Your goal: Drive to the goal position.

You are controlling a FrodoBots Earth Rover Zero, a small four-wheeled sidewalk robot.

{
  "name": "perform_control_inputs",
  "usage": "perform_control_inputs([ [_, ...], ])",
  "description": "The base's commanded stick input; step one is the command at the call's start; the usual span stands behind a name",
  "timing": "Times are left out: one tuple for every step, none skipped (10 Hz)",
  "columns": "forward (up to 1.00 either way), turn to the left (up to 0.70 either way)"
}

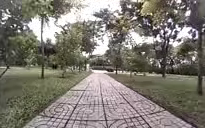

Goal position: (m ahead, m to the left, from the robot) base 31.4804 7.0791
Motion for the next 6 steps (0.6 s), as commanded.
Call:
perform_control_inputs([
  [1.0,-0.06],
  [1.0,0.0],
  [1.0,0.0],
  [1.0,0.0],
  [1.0,0.0],
  [1.0,0.0],
])
